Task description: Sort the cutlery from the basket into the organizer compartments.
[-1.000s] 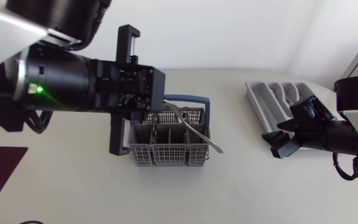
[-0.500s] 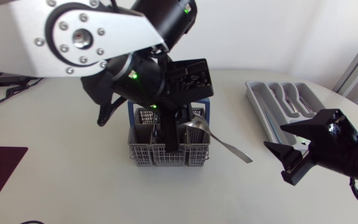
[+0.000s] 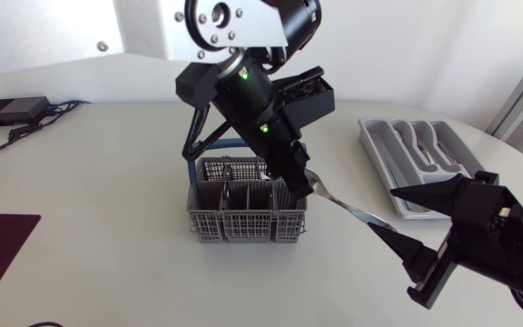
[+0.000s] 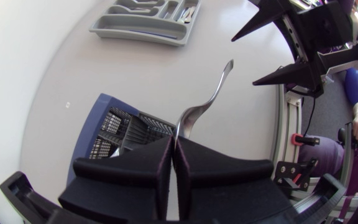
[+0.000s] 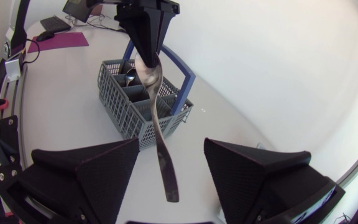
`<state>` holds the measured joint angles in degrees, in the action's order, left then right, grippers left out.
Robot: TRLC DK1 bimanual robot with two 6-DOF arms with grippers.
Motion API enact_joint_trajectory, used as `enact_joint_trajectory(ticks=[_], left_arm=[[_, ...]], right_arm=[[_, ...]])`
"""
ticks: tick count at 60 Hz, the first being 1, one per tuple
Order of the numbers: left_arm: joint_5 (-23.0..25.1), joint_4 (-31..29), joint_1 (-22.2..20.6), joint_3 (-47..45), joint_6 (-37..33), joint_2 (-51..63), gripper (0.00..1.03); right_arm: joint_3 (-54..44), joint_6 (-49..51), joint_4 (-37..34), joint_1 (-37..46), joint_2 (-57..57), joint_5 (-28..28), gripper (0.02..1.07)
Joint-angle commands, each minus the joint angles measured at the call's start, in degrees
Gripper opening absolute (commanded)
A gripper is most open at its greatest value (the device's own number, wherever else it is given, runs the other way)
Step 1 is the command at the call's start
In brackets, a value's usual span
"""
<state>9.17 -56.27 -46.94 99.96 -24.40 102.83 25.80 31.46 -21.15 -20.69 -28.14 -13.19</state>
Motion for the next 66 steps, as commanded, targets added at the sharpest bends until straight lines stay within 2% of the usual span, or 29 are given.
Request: enact_joint_trajectory(ticks=[1,17,24,29,39,45,51,54,57,62,66], left_arm=[[1.91,-2.00,0.44,3.92,3.57,2.55,0.03],[4.63,-5.87,0.62,8.05,6.12,5.28,0.03],[4.72,-7.54,0.71,8.93,6.39,5.89,0.03],[5.33,-8.07,0.88,9.02,6.47,5.98,0.03],[7.09,-10.00,1.41,9.55,6.83,6.95,0.03],[8.41,-10.88,1.85,10.16,7.00,7.48,0.03],[8.85,-11.49,2.38,10.60,7.18,8.00,0.03],[9.46,-11.67,2.64,10.69,7.26,8.09,0.03],[10.17,-12.11,2.99,11.04,7.26,8.27,0.03],[10.61,-12.90,3.34,11.66,7.18,8.62,0.03],[10.96,-13.08,3.34,11.83,7.26,8.62,0.03]], right_arm=[[-0.84,1.50,0.76,-3.48,-1.21,2.56,0.78],[-0.23,2.81,5.77,-11.04,-7.89,10.20,0.77],[0.74,3.87,8.23,-11.30,-11.59,10.82,0.64],[1.09,4.31,9.90,-11.57,-13.70,11.52,0.64],[2.06,5.36,12.62,-16.49,-17.47,17.23,0.48],[2.32,5.71,13.85,-18.34,-18.88,19.61,0.46],[2.23,6.24,15.08,-19.39,-20.11,21.19,0.38],[2.15,6.33,15.26,-19.92,-20.46,21.89,0.38],[2.15,6.42,15.35,-20.18,-20.81,22.07,0.37],[2.15,6.51,15.35,-20.36,-20.99,22.07,0.29],[2.15,6.51,15.35,-20.36,-21.17,22.16,0.29]])
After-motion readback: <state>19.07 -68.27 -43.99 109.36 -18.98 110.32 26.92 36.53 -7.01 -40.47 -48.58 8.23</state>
